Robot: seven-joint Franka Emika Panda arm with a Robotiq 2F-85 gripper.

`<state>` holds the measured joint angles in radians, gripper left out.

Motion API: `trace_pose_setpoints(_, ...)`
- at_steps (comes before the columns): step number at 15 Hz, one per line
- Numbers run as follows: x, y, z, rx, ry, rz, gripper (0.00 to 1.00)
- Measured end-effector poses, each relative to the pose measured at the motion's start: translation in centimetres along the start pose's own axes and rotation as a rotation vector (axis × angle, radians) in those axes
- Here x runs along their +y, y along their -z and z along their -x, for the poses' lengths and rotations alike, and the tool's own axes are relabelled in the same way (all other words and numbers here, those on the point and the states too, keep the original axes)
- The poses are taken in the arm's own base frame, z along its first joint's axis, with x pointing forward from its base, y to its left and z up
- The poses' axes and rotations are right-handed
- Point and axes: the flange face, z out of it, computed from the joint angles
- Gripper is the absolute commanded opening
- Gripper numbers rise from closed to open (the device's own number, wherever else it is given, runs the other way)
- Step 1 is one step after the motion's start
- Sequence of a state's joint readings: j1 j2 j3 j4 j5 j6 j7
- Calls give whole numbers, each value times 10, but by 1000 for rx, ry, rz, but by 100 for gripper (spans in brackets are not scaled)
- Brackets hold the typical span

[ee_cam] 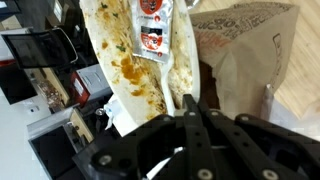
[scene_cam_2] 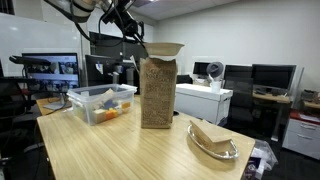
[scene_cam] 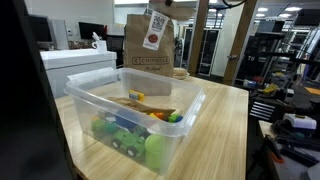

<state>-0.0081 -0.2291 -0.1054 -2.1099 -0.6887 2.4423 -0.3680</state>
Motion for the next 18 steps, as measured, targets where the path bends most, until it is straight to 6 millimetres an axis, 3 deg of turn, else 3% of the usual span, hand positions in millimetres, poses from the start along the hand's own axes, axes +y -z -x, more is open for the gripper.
trace_pose_setpoints(3,-5,22,-15,91,-5,-63,2)
trace_pose_setpoints(11,0,43,-37,189,2,-131,2)
trace_pose_setpoints(18,13,39,-60,290,-43,-244,2)
